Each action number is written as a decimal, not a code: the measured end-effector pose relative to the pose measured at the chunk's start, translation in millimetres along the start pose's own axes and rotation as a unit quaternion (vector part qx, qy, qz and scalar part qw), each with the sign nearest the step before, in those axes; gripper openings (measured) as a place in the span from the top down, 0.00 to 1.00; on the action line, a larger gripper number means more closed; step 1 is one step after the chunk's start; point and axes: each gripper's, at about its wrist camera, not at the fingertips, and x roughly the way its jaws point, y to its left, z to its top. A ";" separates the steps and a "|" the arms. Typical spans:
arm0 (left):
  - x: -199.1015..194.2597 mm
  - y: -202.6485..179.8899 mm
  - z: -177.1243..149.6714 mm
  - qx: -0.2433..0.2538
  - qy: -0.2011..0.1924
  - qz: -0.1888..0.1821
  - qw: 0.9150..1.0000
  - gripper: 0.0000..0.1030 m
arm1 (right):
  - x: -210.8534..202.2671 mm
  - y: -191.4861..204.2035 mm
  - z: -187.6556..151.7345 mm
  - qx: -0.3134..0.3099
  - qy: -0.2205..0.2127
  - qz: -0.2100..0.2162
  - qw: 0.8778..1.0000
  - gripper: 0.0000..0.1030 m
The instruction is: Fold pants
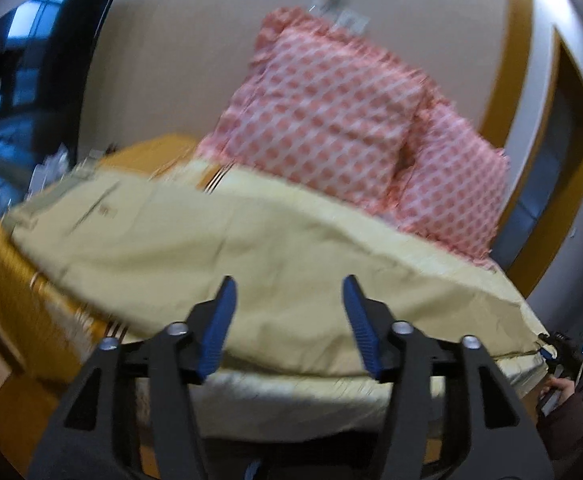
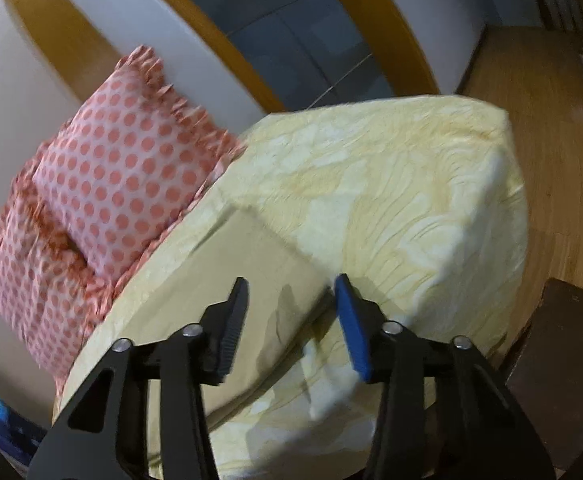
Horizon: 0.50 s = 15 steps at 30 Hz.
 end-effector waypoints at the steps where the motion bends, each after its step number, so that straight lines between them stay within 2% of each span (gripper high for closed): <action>1: 5.2 -2.6 1.6 0.006 -0.004 0.005 1.000 0.34 | 2.0 2.1 -4.0 -0.003 0.008 0.008 1.000 0.72; 3: 21.7 -0.3 1.9 0.004 0.009 0.018 1.000 0.33 | 0.4 5.4 -11.6 -0.013 -0.005 0.021 1.000 0.80; 4: 29.8 3.5 -0.2 -0.002 0.016 0.023 1.000 0.33 | -0.5 7.2 -13.3 -0.020 -0.015 0.024 0.999 0.88; 7: 50.4 22.0 -9.5 -0.027 0.043 0.040 0.998 0.33 | 3.8 18.2 -11.4 -0.056 -0.031 0.024 0.998 0.92; 9: 59.6 32.0 -16.3 -0.041 0.055 0.047 0.996 0.33 | 6.4 31.7 -6.0 -0.065 -0.030 0.043 0.997 0.92; 12: 67.0 42.8 -24.7 -0.058 0.062 0.044 0.995 0.33 | 5.5 75.6 -0.3 -0.099 -0.031 0.102 0.989 0.93; 15: 66.1 42.6 -26.6 -0.057 0.053 0.041 0.996 0.31 | 1.4 147.3 -9.4 -0.153 -0.018 0.192 0.969 0.93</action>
